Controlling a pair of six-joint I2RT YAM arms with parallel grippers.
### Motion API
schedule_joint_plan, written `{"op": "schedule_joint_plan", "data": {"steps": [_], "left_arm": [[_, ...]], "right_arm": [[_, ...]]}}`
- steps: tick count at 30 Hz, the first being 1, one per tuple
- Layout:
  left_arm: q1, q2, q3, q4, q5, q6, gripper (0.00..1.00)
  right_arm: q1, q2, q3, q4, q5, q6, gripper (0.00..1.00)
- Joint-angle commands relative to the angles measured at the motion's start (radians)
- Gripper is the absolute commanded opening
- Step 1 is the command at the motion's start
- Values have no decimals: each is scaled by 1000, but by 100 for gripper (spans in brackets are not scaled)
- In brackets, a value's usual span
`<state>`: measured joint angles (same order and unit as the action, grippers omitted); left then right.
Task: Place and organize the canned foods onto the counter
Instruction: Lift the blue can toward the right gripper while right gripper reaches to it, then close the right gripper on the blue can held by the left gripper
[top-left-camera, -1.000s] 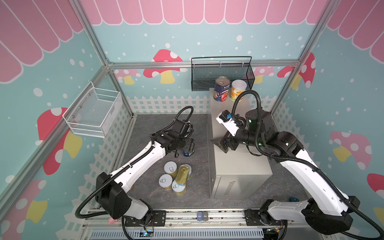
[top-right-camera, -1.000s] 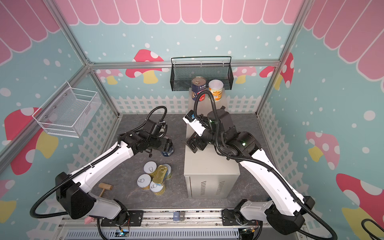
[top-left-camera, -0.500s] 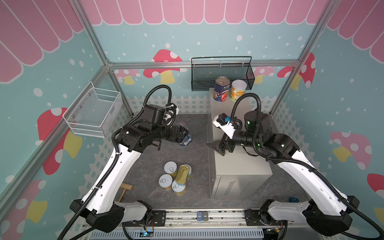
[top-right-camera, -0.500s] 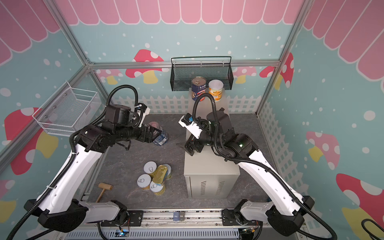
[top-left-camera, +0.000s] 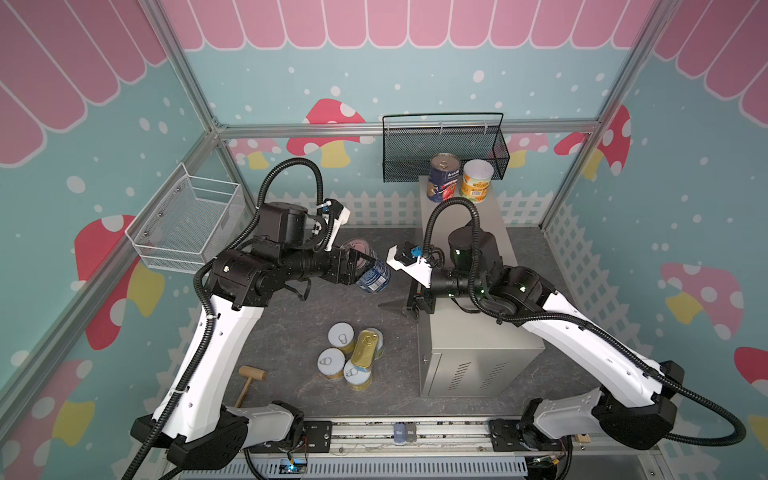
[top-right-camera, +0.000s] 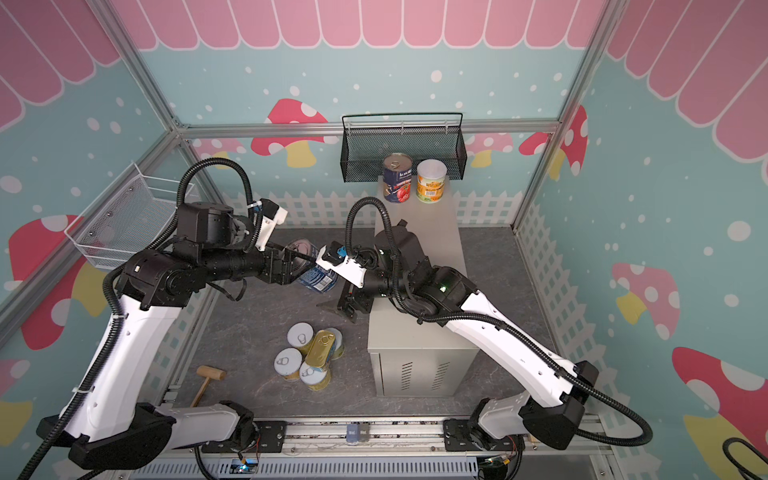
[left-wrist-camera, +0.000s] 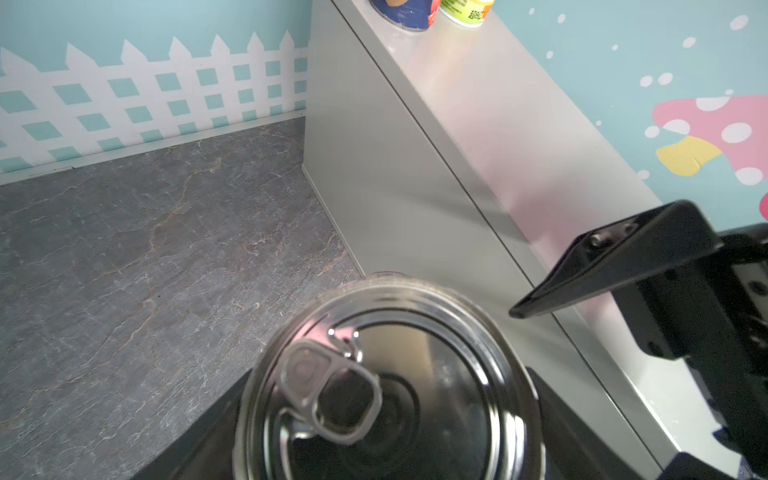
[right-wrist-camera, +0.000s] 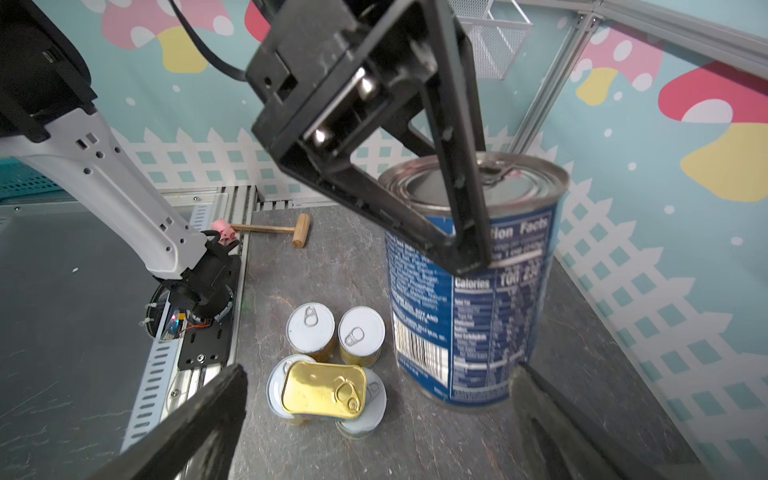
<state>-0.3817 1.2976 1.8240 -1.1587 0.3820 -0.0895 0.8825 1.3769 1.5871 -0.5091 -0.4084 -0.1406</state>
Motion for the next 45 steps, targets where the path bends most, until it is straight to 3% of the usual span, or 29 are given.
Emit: {"op": "schedule_joint_plan", "data": {"steps": [1,20,27,32,35,37,39,43,45], "left_arm": [[5,-41,61,103,98,12,28],[6,-65,64,116,166,2,27],[7,-70,56,119,163,3,27],[7,-66,57,124,169,-2,29],[6,-70,55,126,159,-5,45],[5,-77,54,131,151,-9,68],[6,-86,51,137,137,-15,83],[6,-115,31,164,93,-16,99],[7,-133,26,170,66,-13,99]], "right_arm": [[13,3,-18,153,34,36,99],[39,172,46,300,147,108,99],[43,154,19,335,163,118,78],[43,134,1,342,175,120,71],[43,119,-14,352,181,122,68],[43,109,-21,360,183,122,68],[44,99,-25,366,190,125,67],[41,87,-23,370,214,130,68],[41,84,-17,370,235,134,68]]}}
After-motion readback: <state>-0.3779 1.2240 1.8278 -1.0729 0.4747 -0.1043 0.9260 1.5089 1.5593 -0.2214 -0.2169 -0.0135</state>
